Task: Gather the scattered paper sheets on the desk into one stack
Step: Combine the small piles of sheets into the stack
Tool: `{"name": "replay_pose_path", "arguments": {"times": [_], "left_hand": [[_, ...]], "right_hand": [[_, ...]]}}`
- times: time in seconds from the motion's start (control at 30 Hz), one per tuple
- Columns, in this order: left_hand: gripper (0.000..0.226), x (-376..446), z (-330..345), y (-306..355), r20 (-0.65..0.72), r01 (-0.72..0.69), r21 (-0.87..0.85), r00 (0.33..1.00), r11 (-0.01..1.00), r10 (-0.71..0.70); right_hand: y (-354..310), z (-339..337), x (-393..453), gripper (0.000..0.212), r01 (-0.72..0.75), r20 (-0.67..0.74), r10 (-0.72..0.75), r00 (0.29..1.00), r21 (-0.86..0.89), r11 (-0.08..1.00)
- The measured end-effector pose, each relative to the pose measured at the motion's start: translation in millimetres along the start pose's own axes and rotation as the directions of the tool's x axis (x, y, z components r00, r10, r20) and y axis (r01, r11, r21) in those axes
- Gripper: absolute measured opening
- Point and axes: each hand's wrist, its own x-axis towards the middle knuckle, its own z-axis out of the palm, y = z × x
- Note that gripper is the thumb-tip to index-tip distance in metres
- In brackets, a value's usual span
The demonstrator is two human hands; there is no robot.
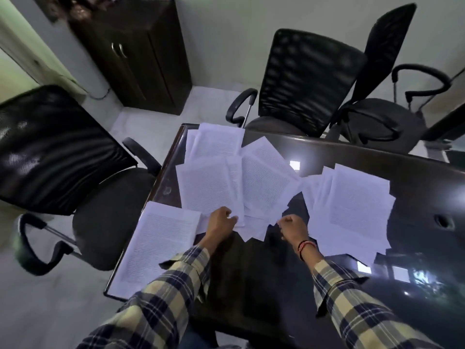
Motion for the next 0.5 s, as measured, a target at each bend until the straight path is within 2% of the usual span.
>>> {"name": "replay_pose_path", "arguments": {"times": [0.03, 0.13, 0.3, 0.43, 0.5], "left_hand": [[0.024, 3, 1, 5, -0.016, 0.014, -0.003, 1.000, 1.000, -0.014], [0.042, 20, -5, 11, -0.059, 0.077, -0.042, 0.995, 0.996, -0.079], [0.052, 58, -18, 19, -0.139, 0.151, -0.176, 0.974, 0.973, -0.176], [0.059, 97, -29, 16, -0.214, 0.223, -0.263, 0.935, 0.939, -0.282], [0.068, 117, -35, 8, -0.239, 0.283, -0.249, 0.909, 0.926, -0.342]], "right_hand": [[-3, -5, 9, 0.007, 0.007, 0.023, -0.007, 1.000, -0.014, 1.000], [-16, -15, 31, 0.010, 0.044, 0.043, -0.042, 0.998, -0.045, 0.998], [-45, -21, 62, 0.009, 0.087, 0.079, -0.082, 0.993, -0.068, 0.994], [-71, -23, 93, 0.020, 0.127, 0.074, -0.117, 0.990, -0.147, 0.981], [-83, -27, 111, 0.027, 0.164, 0.068, -0.154, 0.986, -0.196, 0.967]]}}
